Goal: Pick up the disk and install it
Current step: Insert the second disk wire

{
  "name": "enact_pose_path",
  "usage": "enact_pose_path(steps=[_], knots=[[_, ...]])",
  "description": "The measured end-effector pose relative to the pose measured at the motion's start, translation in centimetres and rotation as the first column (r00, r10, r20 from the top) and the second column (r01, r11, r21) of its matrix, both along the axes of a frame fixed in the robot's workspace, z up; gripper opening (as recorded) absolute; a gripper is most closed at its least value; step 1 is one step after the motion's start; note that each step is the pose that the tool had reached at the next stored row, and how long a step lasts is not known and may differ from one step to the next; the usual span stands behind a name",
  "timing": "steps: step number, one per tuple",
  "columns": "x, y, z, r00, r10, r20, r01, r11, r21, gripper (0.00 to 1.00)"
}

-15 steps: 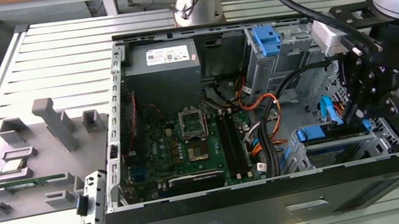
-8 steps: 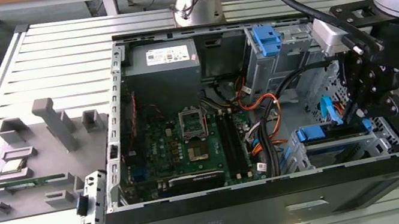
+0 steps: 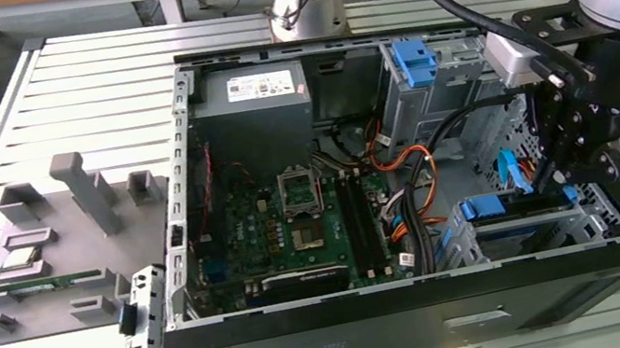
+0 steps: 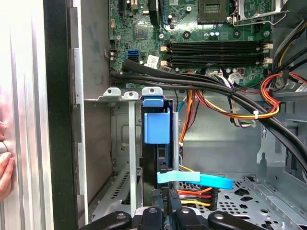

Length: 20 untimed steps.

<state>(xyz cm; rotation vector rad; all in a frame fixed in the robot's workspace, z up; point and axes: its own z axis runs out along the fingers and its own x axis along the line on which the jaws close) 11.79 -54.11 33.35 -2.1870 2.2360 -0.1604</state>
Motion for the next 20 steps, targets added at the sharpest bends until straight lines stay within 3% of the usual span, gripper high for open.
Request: enact_pose_path(steps=[11,20], knots=[[0.0,-0.01,-0.18,1.0,0.0,0.0,0.0,1.0,0.0003,0.16],[0.0,-0.02,0.19,1.0,0.0,0.0,0.0,1.0,0.0006,0.16]])
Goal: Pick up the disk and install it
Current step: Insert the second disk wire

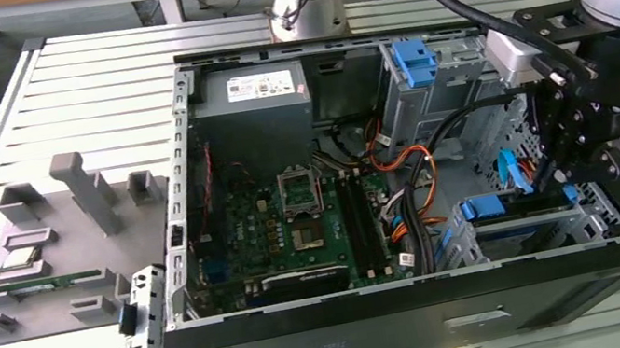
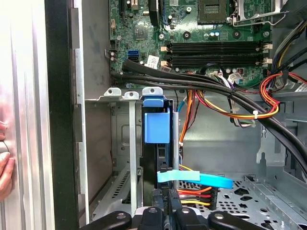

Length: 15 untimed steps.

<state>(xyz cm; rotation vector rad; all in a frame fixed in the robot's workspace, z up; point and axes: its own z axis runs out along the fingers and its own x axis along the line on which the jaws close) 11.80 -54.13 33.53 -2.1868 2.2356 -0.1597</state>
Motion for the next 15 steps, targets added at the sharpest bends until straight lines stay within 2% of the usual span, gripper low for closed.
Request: enact_pose_path(steps=[9,15], knots=[[0.0,-0.08,0.0,1.0,0.0,0.0,0.0,1.0,-0.0004,0.16],[0.0,-0.09,-0.35,1.0,0.0,-0.0001,0.0,1.0,-0.0008,0.16]])
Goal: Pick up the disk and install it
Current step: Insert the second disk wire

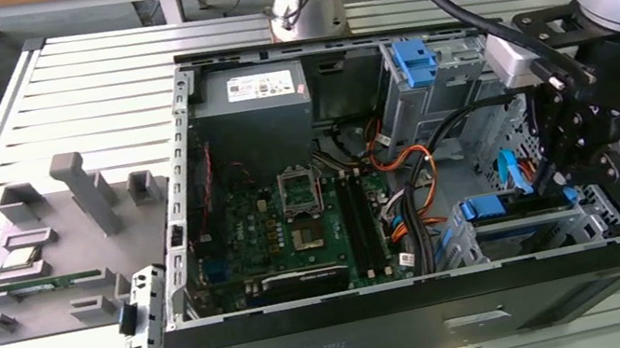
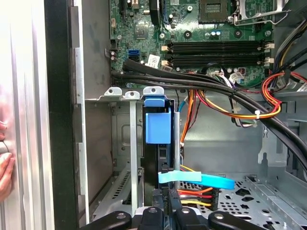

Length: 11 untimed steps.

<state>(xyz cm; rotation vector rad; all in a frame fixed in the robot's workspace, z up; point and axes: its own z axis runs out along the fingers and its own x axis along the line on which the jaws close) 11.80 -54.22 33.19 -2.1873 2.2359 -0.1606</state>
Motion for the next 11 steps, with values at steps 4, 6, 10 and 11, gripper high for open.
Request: enact_pose_path(steps=[4,6,10,11], knots=[[0.0,0.0,-0.13,1.0,0.0,0.0,0.0,1.0,0.0003,0.16],[0.0,0.0,-0.14,1.0,0.0,0.0,0.0,1.0,0.0004,0.16],[0.0,0.0,-0.14,1.0,0.0,0.0,0.0,1.0,0.0003,0.16],[0.0,0.0,-0.14,1.0,0.0,0.0,0.0,1.0,0.0006,0.16]])
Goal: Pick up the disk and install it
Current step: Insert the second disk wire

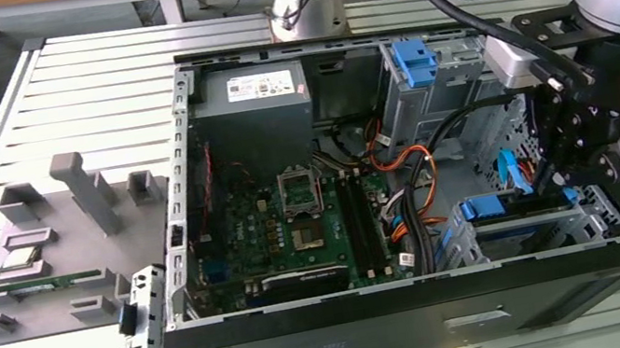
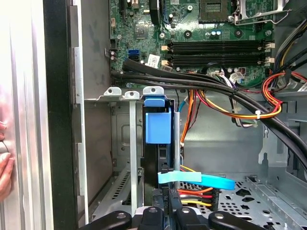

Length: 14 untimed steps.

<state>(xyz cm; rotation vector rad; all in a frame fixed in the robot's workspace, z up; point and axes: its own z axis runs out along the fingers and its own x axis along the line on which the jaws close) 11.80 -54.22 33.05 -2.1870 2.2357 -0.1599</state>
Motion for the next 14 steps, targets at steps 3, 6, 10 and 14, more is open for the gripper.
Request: enact_pose_path(steps=[3,6,10,14], knots=[[0.0,0.0,0.1,1.0,0.0,0.0,0.0,1.0,0.0015,0.16],[0.0,0.0,0.27,1.0,0.0,-0.0001,0.0,1.0,0.0006,0.16],[0.0,0.0,0.4,1.0,0.0,0.0,0.0,1.0,0.0007,0.16],[0.0,0.0,0.43,1.0,0.0,0.0,0.0,1.0,0.0011,0.16]])
